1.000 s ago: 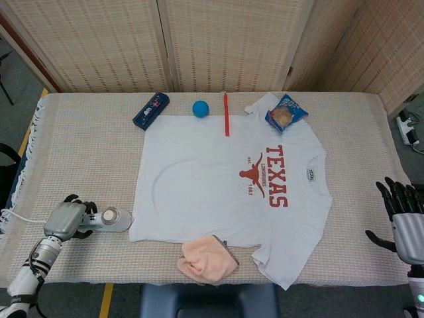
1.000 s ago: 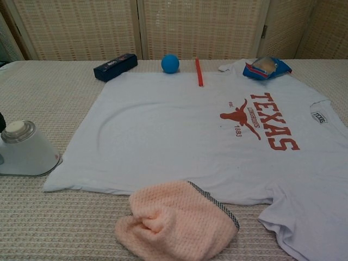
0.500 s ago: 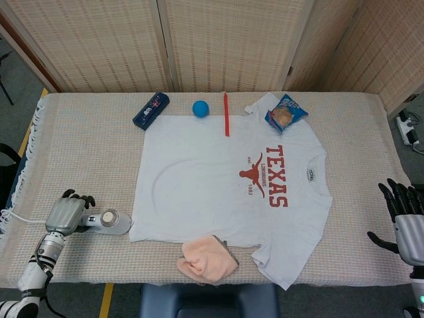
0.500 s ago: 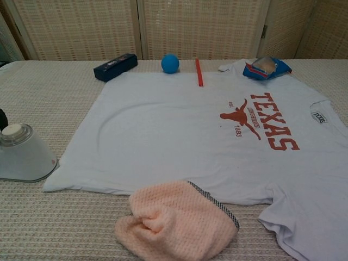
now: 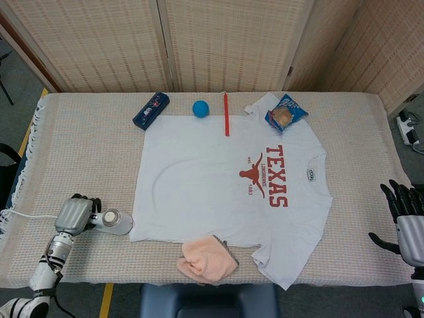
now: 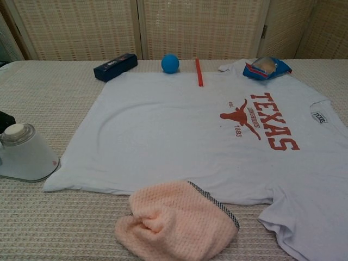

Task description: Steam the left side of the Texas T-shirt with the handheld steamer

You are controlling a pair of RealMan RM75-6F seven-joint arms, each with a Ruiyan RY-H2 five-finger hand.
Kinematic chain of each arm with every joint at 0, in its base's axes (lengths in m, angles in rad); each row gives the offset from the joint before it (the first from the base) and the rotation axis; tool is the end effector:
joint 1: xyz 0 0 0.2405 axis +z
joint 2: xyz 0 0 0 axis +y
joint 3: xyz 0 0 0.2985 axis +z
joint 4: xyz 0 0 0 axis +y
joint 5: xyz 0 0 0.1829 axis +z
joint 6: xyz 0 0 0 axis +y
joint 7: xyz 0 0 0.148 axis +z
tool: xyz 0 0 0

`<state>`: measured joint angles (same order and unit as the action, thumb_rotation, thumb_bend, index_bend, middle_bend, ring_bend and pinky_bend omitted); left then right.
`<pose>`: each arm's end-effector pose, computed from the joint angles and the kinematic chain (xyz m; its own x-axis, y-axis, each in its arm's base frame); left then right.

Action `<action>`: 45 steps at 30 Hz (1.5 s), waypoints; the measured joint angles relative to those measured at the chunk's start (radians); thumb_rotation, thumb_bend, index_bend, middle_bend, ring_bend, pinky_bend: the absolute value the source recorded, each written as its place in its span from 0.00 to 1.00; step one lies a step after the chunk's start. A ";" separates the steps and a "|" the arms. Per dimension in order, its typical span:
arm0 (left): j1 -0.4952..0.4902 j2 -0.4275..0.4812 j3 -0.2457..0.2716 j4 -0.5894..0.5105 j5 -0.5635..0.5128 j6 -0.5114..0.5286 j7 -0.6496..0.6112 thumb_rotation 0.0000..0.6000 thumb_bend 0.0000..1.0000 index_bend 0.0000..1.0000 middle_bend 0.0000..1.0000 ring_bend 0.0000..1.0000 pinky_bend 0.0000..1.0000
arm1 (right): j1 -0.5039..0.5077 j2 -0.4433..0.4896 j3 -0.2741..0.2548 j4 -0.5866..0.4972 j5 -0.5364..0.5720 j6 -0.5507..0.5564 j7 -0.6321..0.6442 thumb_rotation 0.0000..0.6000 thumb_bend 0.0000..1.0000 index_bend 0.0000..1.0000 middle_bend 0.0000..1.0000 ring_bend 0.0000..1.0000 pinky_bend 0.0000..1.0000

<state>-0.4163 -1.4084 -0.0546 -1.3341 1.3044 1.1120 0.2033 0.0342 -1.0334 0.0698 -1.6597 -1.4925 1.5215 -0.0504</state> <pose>-0.3292 0.2992 0.0807 0.5556 0.2194 0.8020 0.8314 -0.1562 -0.5333 -0.3381 -0.1720 0.2362 0.4741 0.0329 0.8798 -0.8802 0.0427 0.4727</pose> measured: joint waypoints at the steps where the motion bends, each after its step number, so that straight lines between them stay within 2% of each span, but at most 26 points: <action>1: 0.000 -0.011 0.002 0.017 0.014 0.006 -0.013 1.00 0.31 0.63 0.67 0.57 0.49 | 0.000 0.000 -0.001 0.000 0.000 0.000 0.000 1.00 0.00 0.00 0.00 0.00 0.00; 5: 0.002 -0.051 0.010 0.093 0.070 0.038 -0.076 1.00 0.31 0.71 0.77 0.66 0.62 | 0.000 -0.002 -0.005 0.002 -0.001 -0.007 0.001 1.00 0.00 0.00 0.00 0.00 0.00; 8: 0.004 -0.074 0.011 0.143 0.102 0.071 -0.138 1.00 0.30 0.75 0.82 0.70 0.67 | 0.004 -0.001 -0.011 0.000 -0.009 -0.019 0.003 1.00 0.00 0.00 0.02 0.00 0.01; 14: 0.004 -0.101 -0.003 0.202 0.158 0.147 -0.302 1.00 0.30 0.80 0.88 0.76 0.70 | 0.023 0.010 -0.029 -0.012 -0.036 -0.064 0.014 1.00 0.00 0.00 0.06 0.01 0.08; 19: -0.016 -0.086 -0.047 0.178 0.179 0.188 -0.384 1.00 0.30 0.81 0.90 0.77 0.71 | 0.051 0.021 -0.053 -0.022 -0.070 -0.124 0.029 1.00 0.01 0.00 0.09 0.03 0.10; 21: -0.030 -0.074 -0.063 0.145 0.179 0.187 -0.383 1.00 0.30 0.81 0.89 0.77 0.71 | 0.069 0.024 -0.066 -0.024 -0.093 -0.157 0.039 1.00 0.11 0.00 0.10 0.03 0.10; 23: -0.046 -0.062 -0.075 0.109 0.177 0.175 -0.373 1.00 0.30 0.81 0.89 0.77 0.71 | 0.091 0.026 -0.079 -0.023 -0.125 -0.188 0.063 1.00 0.30 0.00 0.10 0.01 0.10; 25: -0.073 -0.049 -0.087 0.063 0.171 0.143 -0.344 1.00 0.30 0.80 0.89 0.77 0.71 | 0.112 0.027 -0.090 -0.021 -0.151 -0.217 0.097 0.89 0.49 0.00 0.10 0.00 0.09; 26: -0.086 -0.044 -0.093 0.045 0.168 0.125 -0.326 1.00 0.30 0.80 0.89 0.77 0.71 | 0.129 0.026 -0.098 -0.017 -0.170 -0.240 0.125 0.79 0.60 0.00 0.09 0.00 0.07; 29: -0.141 -0.039 -0.117 -0.004 0.152 0.057 -0.259 1.00 0.30 0.80 0.89 0.77 0.71 | 0.176 0.020 -0.121 0.002 -0.207 -0.314 0.190 0.67 0.73 0.00 0.06 0.00 0.02; 35: -0.254 -0.096 -0.172 -0.029 0.094 -0.048 -0.140 1.00 0.30 0.80 0.89 0.77 0.71 | 0.260 -0.054 -0.158 0.083 -0.256 -0.428 0.234 0.64 0.78 0.00 0.06 0.00 0.00; 45: -0.375 -0.274 -0.185 0.133 0.076 -0.113 -0.048 1.00 0.30 0.80 0.89 0.77 0.71 | 0.300 -0.185 -0.198 0.223 -0.285 -0.459 0.268 0.63 0.78 0.00 0.06 0.00 0.00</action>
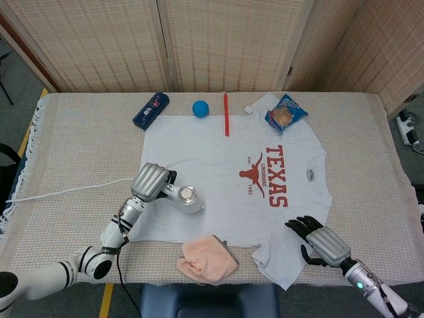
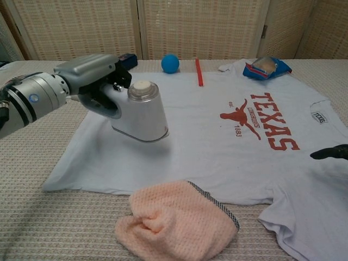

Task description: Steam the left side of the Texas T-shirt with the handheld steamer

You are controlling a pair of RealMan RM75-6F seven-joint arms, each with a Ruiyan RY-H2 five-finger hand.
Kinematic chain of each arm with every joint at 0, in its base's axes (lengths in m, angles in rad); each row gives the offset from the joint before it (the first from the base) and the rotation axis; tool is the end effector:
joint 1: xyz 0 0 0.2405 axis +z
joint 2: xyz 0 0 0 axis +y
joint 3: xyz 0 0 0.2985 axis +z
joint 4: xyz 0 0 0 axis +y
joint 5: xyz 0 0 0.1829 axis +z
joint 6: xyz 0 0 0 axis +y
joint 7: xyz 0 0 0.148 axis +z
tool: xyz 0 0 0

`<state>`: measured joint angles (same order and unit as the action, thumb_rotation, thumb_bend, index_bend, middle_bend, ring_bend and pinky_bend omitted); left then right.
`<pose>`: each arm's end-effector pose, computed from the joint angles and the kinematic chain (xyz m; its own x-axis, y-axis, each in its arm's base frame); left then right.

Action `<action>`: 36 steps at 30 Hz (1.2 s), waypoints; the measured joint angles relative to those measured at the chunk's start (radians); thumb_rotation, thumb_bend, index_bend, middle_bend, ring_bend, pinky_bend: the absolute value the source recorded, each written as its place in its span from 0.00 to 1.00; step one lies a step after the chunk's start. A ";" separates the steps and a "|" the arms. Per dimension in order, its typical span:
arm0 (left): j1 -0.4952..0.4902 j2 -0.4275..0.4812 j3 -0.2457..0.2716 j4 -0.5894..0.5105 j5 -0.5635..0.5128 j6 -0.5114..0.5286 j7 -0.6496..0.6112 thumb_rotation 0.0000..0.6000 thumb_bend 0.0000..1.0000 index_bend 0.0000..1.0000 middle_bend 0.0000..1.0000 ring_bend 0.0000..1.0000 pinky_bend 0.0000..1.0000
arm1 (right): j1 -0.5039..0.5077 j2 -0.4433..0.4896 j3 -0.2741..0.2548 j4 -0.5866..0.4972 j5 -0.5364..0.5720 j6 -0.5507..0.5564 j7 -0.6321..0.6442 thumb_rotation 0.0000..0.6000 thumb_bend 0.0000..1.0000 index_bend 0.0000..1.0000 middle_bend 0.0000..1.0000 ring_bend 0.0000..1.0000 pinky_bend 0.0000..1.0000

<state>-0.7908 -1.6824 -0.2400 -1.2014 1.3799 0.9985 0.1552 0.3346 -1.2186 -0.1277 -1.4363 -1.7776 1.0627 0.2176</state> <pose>-0.1503 0.4007 -0.0055 0.4297 0.0761 0.8998 0.7975 -0.4995 -0.3386 -0.3291 -0.2128 0.0926 0.4603 -0.4907 0.7398 -0.8736 -0.3988 0.2791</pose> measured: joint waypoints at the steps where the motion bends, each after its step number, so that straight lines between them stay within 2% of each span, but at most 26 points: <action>1: -0.008 -0.016 0.003 0.016 0.002 -0.003 0.001 1.00 0.30 0.80 0.89 0.77 0.71 | 0.002 -0.007 -0.003 0.008 0.000 -0.002 0.001 0.63 0.78 0.00 0.06 0.00 0.00; 12: -0.071 -0.179 0.036 0.201 0.032 -0.011 0.015 1.00 0.30 0.80 0.88 0.76 0.71 | 0.010 -0.041 -0.038 0.041 0.013 -0.001 0.007 0.63 0.76 0.00 0.06 0.00 0.00; 19: -0.088 -0.229 0.040 0.336 0.034 -0.008 -0.008 1.00 0.30 0.79 0.87 0.75 0.71 | 0.011 -0.047 -0.057 0.042 0.020 -0.004 0.003 0.64 0.76 0.00 0.06 0.00 0.00; 28: -0.060 -0.234 0.051 0.478 0.019 0.000 -0.090 1.00 0.30 0.79 0.85 0.74 0.71 | 0.020 -0.059 -0.079 0.047 0.024 -0.020 -0.002 0.64 0.76 0.00 0.06 0.00 0.00; 36: 0.001 -0.182 0.054 0.540 -0.013 0.006 -0.153 1.00 0.30 0.79 0.85 0.74 0.71 | 0.024 -0.066 -0.091 0.048 0.028 -0.021 -0.005 0.65 0.76 0.00 0.06 0.00 0.00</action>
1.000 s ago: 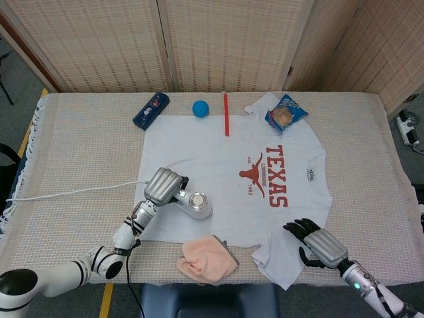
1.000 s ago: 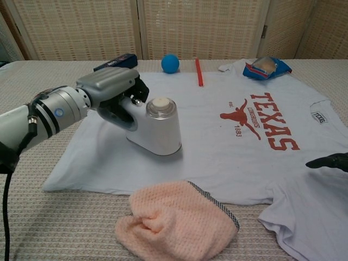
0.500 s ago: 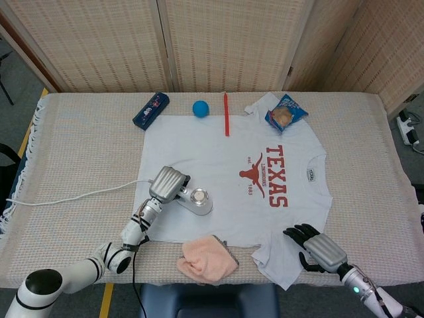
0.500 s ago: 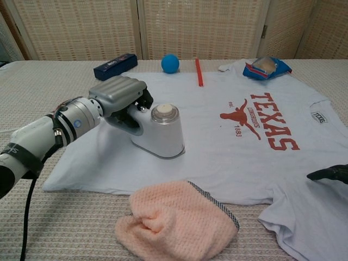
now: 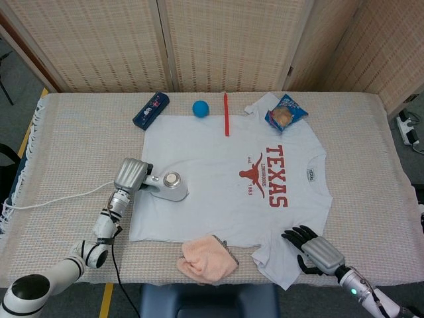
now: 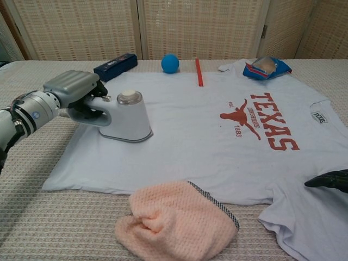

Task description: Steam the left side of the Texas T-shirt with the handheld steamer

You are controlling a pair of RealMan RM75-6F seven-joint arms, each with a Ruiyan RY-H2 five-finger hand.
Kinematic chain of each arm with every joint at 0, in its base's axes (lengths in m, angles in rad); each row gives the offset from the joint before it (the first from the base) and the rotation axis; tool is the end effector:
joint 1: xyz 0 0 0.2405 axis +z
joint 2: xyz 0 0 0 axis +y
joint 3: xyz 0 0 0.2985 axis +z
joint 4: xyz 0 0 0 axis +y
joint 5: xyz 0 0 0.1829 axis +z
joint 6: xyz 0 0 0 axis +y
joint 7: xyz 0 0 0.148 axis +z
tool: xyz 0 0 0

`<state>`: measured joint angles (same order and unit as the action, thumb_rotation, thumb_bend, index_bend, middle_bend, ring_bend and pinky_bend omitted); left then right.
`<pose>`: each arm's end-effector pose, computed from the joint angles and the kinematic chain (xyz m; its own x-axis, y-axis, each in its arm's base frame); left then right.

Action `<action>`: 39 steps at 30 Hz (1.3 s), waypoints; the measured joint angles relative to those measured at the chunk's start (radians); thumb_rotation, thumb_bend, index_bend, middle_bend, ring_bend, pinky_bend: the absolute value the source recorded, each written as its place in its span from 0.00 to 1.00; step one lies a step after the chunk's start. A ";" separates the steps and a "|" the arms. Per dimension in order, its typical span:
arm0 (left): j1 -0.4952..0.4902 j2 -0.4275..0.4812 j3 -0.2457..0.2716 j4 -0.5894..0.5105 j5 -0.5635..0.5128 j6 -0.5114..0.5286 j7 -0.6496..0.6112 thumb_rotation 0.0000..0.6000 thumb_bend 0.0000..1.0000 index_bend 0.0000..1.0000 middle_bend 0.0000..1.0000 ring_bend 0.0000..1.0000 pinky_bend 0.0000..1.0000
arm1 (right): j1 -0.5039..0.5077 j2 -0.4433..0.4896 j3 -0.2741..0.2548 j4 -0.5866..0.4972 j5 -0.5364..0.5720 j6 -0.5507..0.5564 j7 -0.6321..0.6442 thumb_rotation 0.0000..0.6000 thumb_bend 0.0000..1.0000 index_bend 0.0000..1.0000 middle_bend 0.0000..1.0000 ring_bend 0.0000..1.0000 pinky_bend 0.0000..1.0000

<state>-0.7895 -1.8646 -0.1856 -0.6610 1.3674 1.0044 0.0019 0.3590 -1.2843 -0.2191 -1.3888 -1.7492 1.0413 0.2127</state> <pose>-0.2237 0.4332 -0.0215 0.5525 0.0191 0.8333 0.7938 -0.3169 -0.5191 -0.3402 -0.1989 0.0644 0.4653 -0.5687 0.6783 -0.8770 -0.4002 0.2661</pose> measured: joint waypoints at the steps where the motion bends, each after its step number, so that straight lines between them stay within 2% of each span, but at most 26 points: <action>1: 0.008 0.008 0.000 0.002 -0.003 0.002 -0.007 1.00 0.30 0.79 0.85 0.74 0.71 | 0.000 0.000 -0.001 0.000 0.000 0.000 -0.001 0.65 0.76 0.00 0.06 0.00 0.00; 8: 0.055 0.089 -0.004 -0.039 -0.011 0.058 -0.038 1.00 0.30 0.79 0.85 0.74 0.71 | 0.002 0.001 -0.007 -0.001 -0.002 0.014 0.000 0.65 0.76 0.00 0.06 0.00 0.00; 15: 0.070 0.142 -0.022 -0.188 -0.008 0.110 -0.049 1.00 0.30 0.79 0.86 0.74 0.71 | 0.002 0.003 -0.007 0.002 0.000 0.029 0.008 0.65 0.76 0.00 0.06 0.00 0.00; 20: 0.054 0.130 -0.031 -0.300 0.000 0.124 -0.036 1.00 0.30 0.80 0.87 0.75 0.71 | 0.001 0.006 -0.011 0.001 0.003 0.032 0.009 0.64 0.76 0.00 0.06 0.00 0.00; 24: 0.020 0.071 -0.049 -0.335 -0.009 0.109 -0.023 1.00 0.30 0.81 0.88 0.76 0.71 | 0.000 0.007 -0.012 0.000 0.007 0.034 0.007 0.65 0.76 0.00 0.06 0.00 0.00; 29: -0.020 -0.016 -0.062 -0.300 -0.012 0.099 -0.004 1.00 0.31 0.82 0.90 0.77 0.72 | -0.001 0.005 -0.014 0.001 0.014 0.032 0.007 0.65 0.76 0.00 0.06 0.00 0.00; 35: -0.057 -0.121 -0.060 -0.178 0.005 0.108 -0.002 1.00 0.31 0.84 0.91 0.78 0.73 | 0.000 0.003 -0.015 0.003 0.019 0.027 0.009 0.65 0.76 0.00 0.06 0.00 0.00; 39: -0.073 -0.171 -0.041 -0.081 0.031 0.117 -0.005 1.00 0.32 0.84 0.91 0.78 0.73 | 0.001 0.003 -0.014 0.005 0.022 0.027 0.012 0.64 0.76 0.00 0.06 0.00 0.00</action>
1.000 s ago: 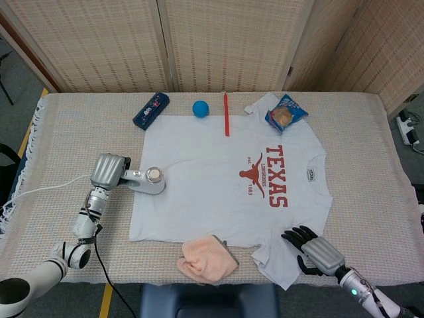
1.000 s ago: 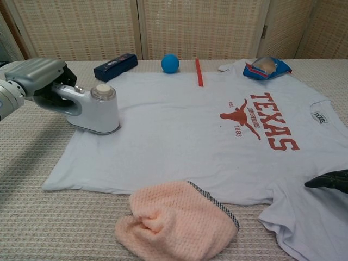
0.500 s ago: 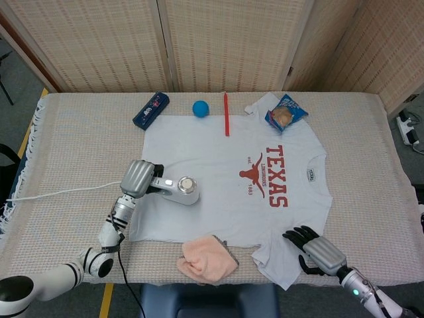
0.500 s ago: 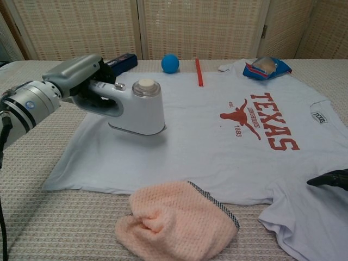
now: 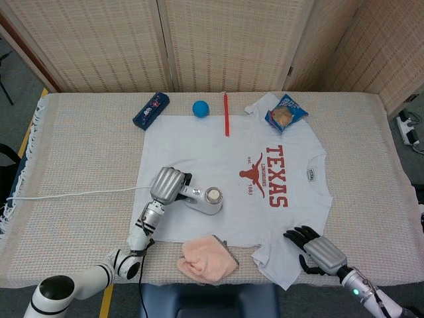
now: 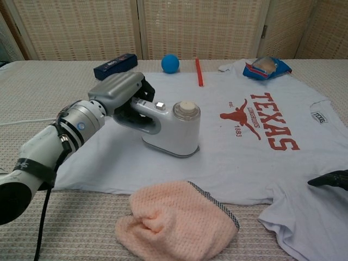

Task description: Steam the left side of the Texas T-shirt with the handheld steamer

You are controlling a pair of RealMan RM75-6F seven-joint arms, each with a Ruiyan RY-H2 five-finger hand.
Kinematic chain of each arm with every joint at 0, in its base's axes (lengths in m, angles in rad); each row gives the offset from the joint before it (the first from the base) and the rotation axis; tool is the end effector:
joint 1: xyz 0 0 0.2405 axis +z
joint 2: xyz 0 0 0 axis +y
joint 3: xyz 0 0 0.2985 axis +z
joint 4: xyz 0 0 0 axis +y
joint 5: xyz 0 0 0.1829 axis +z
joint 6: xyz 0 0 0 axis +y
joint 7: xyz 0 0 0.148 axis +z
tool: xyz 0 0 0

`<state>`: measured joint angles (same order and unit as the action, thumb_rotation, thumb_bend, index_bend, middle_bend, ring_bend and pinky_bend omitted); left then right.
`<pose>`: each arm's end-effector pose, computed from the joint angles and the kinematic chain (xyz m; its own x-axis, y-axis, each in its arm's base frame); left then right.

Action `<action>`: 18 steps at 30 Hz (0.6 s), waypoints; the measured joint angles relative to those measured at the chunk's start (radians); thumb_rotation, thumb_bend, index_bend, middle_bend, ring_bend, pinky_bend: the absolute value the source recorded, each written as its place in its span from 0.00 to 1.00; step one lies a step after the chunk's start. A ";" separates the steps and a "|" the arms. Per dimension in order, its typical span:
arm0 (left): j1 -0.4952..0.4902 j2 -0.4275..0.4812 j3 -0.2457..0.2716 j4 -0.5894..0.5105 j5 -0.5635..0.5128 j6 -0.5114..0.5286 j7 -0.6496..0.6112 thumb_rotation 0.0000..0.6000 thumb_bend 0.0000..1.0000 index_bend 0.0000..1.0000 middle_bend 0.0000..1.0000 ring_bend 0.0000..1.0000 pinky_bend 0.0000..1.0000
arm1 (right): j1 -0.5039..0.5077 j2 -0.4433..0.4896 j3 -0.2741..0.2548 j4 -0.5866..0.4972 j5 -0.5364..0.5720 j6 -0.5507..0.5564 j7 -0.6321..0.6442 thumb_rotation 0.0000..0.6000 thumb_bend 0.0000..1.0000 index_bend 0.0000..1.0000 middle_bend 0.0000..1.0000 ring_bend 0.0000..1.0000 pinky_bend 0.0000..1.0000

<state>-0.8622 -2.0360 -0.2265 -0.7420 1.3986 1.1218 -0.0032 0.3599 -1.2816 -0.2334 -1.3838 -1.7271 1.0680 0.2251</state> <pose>-0.1316 0.4021 -0.0865 0.3408 0.0122 0.9401 0.8343 -0.4649 -0.2964 -0.3429 -0.1995 0.0686 0.4483 -0.5639 0.6936 -0.8867 -0.3785 0.2654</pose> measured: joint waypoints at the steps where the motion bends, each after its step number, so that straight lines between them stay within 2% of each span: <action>1: -0.002 -0.008 0.007 0.019 0.006 0.001 -0.001 1.00 0.32 0.84 0.91 0.78 0.73 | 0.000 0.000 0.000 0.001 0.000 0.000 0.001 0.64 0.76 0.00 0.06 0.00 0.00; 4: -0.003 -0.022 0.034 0.071 0.027 0.002 -0.019 1.00 0.32 0.84 0.91 0.78 0.73 | 0.000 -0.002 -0.001 0.003 0.001 0.001 0.005 0.65 0.76 0.00 0.06 0.00 0.00; 8: 0.014 -0.009 0.063 0.078 0.048 0.007 -0.057 1.00 0.32 0.84 0.91 0.78 0.73 | 0.001 -0.005 -0.003 0.008 -0.002 0.002 0.009 0.64 0.76 0.00 0.06 0.00 0.00; 14: 0.061 0.060 0.116 0.025 0.089 0.040 -0.083 1.00 0.31 0.83 0.91 0.78 0.73 | 0.000 -0.008 -0.005 0.014 -0.003 0.005 0.016 0.65 0.76 0.00 0.06 0.00 0.00; 18: 0.094 0.124 0.159 -0.052 0.119 0.060 -0.082 1.00 0.32 0.83 0.91 0.78 0.73 | 0.003 -0.009 -0.004 0.015 -0.004 0.005 0.017 0.65 0.76 0.00 0.06 0.00 0.00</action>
<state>-0.7678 -1.9122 -0.0676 -0.7939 1.5181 1.1815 -0.0855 0.3630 -1.2907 -0.2375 -1.3690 -1.7311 1.0731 0.2425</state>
